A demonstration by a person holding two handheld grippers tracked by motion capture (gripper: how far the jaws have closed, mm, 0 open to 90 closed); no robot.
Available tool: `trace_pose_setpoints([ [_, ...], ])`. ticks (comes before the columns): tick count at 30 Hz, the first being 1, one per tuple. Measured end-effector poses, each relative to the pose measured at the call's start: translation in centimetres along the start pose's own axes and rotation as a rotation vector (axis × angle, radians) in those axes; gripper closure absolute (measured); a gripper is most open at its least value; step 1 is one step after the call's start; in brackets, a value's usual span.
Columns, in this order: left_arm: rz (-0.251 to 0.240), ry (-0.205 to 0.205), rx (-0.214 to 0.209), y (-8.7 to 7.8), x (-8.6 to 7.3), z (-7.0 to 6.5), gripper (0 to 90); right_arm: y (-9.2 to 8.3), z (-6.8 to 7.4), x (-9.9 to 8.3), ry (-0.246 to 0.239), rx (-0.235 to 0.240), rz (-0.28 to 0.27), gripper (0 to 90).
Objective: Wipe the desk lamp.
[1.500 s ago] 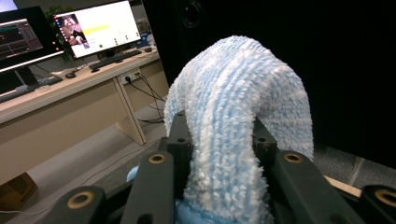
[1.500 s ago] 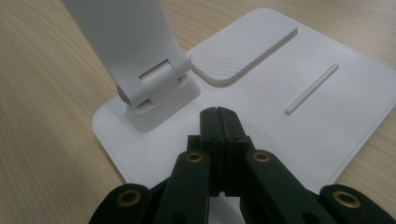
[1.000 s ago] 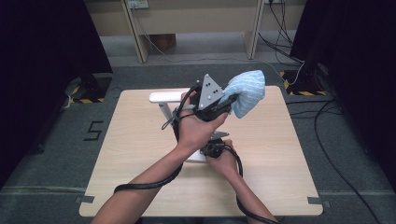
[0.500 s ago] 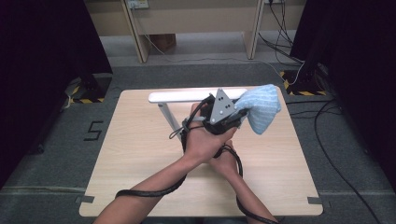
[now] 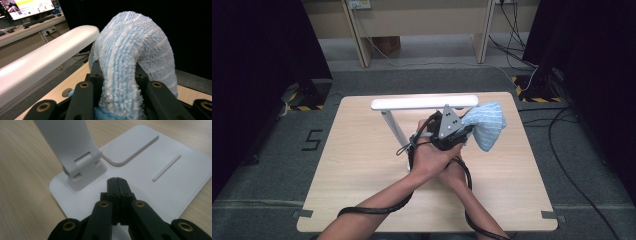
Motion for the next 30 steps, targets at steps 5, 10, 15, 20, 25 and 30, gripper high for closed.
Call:
trace_pose_setpoints([
  [5,0.005,-0.004,0.029,0.2,-0.4,0.6,69.4,0.0,0.0,0.0,0.000,0.000,0.002,90.0],
  [10,-0.002,-0.017,0.063,0.2,-0.9,1.2,69.5,0.0,0.0,0.0,-0.001,0.000,-0.001,90.0],
  [15,-0.009,-0.018,0.082,0.0,-1.1,1.5,69.5,0.0,0.0,0.0,-0.001,-0.001,-0.001,90.0],
  [20,-0.016,-0.019,0.101,-0.3,-1.3,1.9,69.6,0.0,0.0,0.0,-0.004,0.003,-0.002,90.0],
  [25,-0.022,-0.022,0.114,-0.5,-1.4,2.0,69.6,0.0,0.0,0.0,-0.004,0.003,-0.001,90.0],
  [30,-0.028,-0.031,0.123,-0.9,-1.6,2.2,69.6,0.0,0.0,0.0,-0.005,0.002,0.000,90.0],
])
Point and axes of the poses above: each handheld gripper's, and its own axes: y roughly forward along the jaws, x roughly out of its top, z roughly to its left, the point moved 1 cm from there along y, roughly forward along the jaws, and after that the axes turned 14 degrees about -z, right-handed, at the moved point
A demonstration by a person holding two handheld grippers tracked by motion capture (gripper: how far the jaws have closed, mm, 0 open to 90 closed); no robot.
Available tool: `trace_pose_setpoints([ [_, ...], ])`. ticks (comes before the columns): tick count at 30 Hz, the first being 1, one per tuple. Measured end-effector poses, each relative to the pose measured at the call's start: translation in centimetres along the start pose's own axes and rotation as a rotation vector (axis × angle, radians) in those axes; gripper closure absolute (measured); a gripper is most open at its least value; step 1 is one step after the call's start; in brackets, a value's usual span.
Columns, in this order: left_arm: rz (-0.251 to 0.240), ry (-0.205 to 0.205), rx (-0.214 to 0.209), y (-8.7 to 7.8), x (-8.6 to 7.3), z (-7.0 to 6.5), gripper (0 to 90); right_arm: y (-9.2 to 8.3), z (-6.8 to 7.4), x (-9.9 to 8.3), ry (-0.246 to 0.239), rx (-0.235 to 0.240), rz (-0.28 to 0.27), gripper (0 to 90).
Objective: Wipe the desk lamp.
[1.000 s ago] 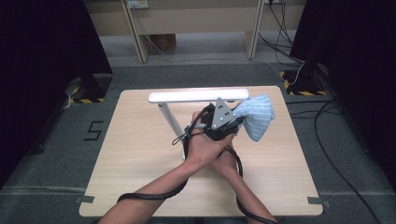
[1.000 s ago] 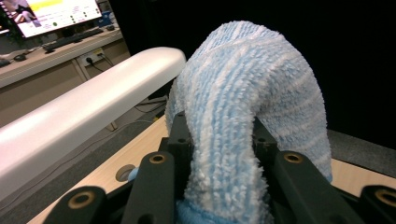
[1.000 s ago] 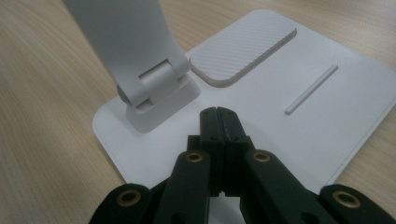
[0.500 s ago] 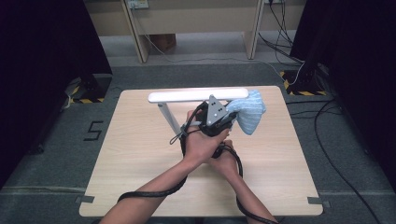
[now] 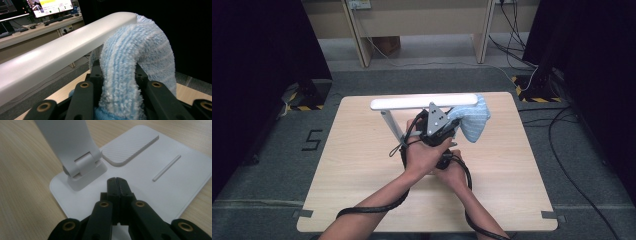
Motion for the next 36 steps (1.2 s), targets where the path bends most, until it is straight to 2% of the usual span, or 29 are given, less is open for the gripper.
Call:
trace_pose_setpoints([
  [36,-0.022,-0.033,0.083,-3.5,-1.1,2.9,69.7,0.0,0.1,-0.1,0.003,-0.005,-0.006,90.0],
])
Point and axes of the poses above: each handheld gripper's, and its own axes: y roughly forward along the jaws, x roughly out of its top, z roughly to its left, the point moved 1 cm from there along y, roughly forward along the jaws, and after that the axes turned 14 degrees about -z, right-handed, at the moved point
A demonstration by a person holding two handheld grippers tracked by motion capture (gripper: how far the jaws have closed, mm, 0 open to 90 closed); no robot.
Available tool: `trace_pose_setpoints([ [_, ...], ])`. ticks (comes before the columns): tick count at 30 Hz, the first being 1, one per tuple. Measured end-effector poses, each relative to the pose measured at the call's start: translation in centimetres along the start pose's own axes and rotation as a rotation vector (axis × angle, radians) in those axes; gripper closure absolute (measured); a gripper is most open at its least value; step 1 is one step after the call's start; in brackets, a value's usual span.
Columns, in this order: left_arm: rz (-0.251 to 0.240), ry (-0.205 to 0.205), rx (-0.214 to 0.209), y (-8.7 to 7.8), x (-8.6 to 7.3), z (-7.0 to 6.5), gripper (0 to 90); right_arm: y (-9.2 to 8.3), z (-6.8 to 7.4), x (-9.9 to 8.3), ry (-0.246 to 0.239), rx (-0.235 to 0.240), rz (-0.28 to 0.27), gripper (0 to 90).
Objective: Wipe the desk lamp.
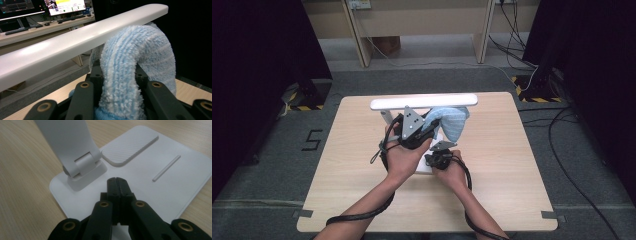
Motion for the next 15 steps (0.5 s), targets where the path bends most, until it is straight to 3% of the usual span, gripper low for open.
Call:
trace_pose_setpoints([
  [15,-0.005,-0.015,0.034,-1.4,-0.2,1.3,69.7,0.1,0.0,0.0,-0.006,0.002,0.000,90.0],
])
Point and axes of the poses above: each handheld gripper's, and its own axes: y roughly forward along the jaws, x roughly out of its top, z roughly to its left, the point moved 1 cm from there along y, roughly forward along the jaws, and after that the axes turned 14 degrees about -z, right-handed, at the moved point
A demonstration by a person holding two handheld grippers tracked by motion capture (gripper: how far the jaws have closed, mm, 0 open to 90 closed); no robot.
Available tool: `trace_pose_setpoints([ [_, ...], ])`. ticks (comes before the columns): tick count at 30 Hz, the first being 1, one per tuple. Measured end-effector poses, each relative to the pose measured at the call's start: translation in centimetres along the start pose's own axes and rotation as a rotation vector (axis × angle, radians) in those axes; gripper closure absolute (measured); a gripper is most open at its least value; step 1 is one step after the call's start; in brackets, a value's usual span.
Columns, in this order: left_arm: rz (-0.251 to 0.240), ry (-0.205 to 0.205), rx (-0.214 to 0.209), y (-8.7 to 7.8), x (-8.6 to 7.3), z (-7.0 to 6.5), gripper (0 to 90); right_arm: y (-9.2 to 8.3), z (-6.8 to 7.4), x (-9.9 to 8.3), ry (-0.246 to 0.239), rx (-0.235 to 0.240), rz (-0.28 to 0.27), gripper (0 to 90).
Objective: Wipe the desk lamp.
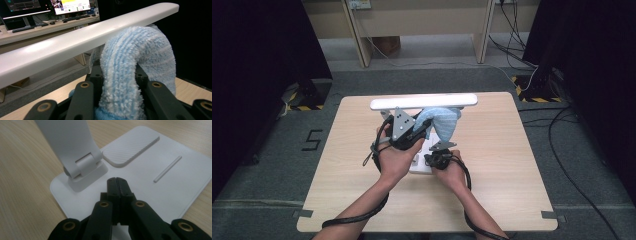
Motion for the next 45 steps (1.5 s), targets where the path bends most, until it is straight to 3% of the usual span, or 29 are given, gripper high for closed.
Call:
trace_pose_setpoints([
  [32,-0.013,0.005,0.094,-2.7,-0.5,2.5,69.7,0.0,0.0,0.0,-0.001,-0.001,0.002,90.0],
  [45,-0.009,-0.016,0.133,-3.9,-0.8,3.7,69.8,0.1,0.1,0.0,-0.001,0.004,0.000,90.0],
])
Point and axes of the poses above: each handheld gripper's, and its own axes: y roughly forward along the jaws, x roughly out of its top, z roughly to its left, the point moved 1 cm from there along y, roughly forward along the jaws, and after that the axes turned 14 degrees about -z, right-handed, at the moved point
